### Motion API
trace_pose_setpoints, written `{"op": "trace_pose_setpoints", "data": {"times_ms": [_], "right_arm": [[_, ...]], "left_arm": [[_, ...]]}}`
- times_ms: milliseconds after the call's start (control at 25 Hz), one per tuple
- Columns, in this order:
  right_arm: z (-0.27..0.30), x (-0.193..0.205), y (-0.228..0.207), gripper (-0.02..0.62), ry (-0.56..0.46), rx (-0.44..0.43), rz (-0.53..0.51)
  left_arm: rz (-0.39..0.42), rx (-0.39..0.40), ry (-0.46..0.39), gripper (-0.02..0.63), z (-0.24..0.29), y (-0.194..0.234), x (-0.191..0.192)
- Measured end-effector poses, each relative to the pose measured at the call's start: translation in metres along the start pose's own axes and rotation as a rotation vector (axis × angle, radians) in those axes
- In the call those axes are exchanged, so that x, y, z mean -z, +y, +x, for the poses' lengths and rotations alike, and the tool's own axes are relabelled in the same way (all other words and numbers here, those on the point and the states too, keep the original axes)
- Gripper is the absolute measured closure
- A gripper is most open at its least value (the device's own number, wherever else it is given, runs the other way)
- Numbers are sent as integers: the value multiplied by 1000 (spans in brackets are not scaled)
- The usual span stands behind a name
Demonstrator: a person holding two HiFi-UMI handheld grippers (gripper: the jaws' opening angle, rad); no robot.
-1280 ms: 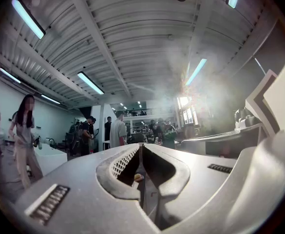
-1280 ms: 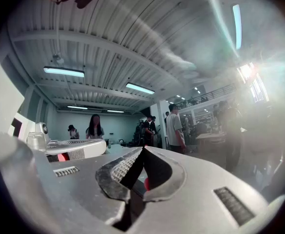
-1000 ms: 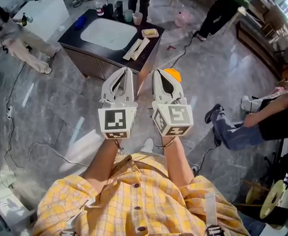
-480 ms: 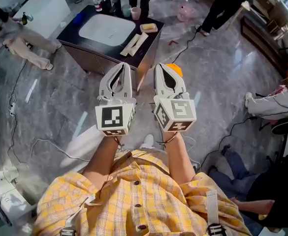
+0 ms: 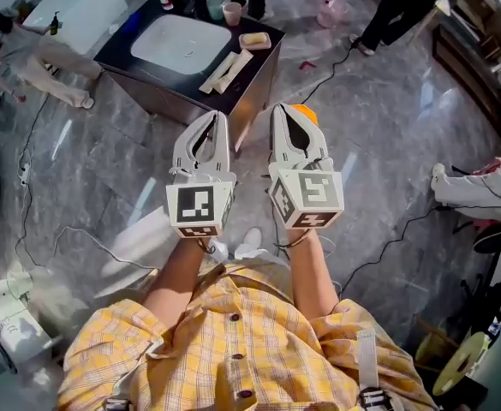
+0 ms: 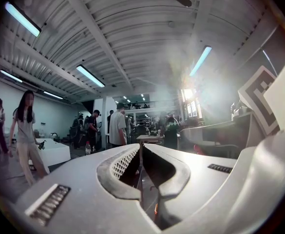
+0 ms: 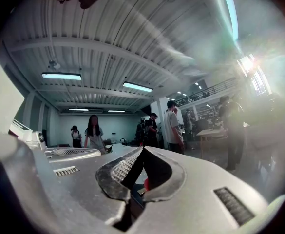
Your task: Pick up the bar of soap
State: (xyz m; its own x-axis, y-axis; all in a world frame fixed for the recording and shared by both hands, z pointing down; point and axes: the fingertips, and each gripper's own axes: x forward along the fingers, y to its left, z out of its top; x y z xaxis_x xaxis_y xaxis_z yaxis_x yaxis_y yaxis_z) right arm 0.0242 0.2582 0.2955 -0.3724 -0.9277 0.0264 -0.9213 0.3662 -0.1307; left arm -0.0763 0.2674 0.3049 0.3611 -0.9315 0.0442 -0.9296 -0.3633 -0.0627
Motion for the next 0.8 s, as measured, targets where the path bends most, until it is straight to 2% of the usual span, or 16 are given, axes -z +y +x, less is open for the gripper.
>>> {"op": "trace_pose_setpoints", "data": {"times_ms": [120, 280, 440, 680, 800], "right_arm": [[13, 13, -7, 577, 10, -16, 20], [45, 26, -25, 577, 11, -23, 39], [95, 35, -45, 577, 20, -11, 8], [197, 14, -76, 577, 5, 41, -25], [251, 0, -96, 577, -2, 100, -13]], "left_arm": [[11, -13, 37, 592, 16, 4, 13], [4, -34, 44, 592, 51, 23, 28], [-10, -15, 42, 592, 102, 45, 49], [-15, 31, 6, 592, 202, 93, 34], [-8, 66, 3, 592, 257, 121, 21]]}}
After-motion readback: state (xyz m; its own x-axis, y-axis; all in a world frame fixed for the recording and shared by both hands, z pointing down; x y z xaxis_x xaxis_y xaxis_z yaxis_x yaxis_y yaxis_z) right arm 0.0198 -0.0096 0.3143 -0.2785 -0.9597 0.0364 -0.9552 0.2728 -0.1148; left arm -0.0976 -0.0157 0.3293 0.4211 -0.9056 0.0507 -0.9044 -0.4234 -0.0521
